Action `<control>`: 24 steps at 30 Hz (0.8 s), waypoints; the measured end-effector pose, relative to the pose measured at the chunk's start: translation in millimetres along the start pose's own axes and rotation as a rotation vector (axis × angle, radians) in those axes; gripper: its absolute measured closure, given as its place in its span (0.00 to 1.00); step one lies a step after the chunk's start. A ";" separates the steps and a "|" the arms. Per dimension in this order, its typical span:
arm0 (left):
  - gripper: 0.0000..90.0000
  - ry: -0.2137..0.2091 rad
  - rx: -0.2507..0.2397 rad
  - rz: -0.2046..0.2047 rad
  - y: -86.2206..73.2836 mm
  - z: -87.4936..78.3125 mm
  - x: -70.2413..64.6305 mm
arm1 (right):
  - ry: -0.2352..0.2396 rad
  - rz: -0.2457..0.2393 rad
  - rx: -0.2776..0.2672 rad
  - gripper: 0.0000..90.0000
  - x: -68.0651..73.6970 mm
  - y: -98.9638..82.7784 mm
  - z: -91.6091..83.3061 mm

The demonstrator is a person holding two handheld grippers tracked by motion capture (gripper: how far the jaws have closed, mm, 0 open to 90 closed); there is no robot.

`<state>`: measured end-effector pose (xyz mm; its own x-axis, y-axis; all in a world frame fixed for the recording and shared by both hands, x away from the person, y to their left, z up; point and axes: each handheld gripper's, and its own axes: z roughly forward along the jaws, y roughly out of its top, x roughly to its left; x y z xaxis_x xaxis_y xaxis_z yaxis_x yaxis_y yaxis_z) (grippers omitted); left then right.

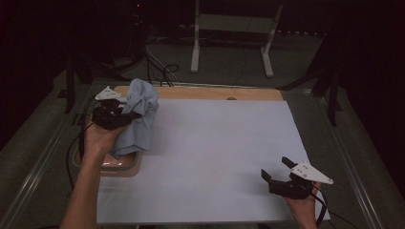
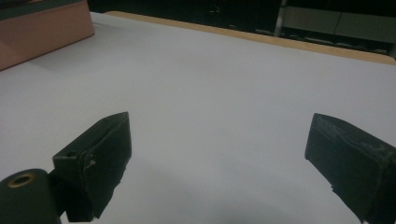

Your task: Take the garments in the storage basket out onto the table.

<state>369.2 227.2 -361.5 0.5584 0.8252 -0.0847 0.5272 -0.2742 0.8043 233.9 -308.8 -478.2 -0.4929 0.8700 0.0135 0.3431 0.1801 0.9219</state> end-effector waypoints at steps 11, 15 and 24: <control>0.79 -0.022 -0.006 0.019 7.8 8.3 -11.1 | -0.003 0.004 -0.003 0.08 -0.8 0.2 -0.8; 0.79 -0.032 -0.007 0.023 9.6 11.9 -14.4 | -0.005 0.004 -0.003 0.08 -1.4 0.1 -0.8; 0.79 -0.054 -0.012 0.036 13.4 19.0 -23.0 | -0.005 0.005 -0.004 0.08 -1.4 0.1 -1.0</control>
<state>375.5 195.2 -360.0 0.6109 0.7869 -0.0864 0.4984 -0.2975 0.8143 233.8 -310.4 -477.8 -0.4869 0.8733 0.0159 0.3421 0.1739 0.9234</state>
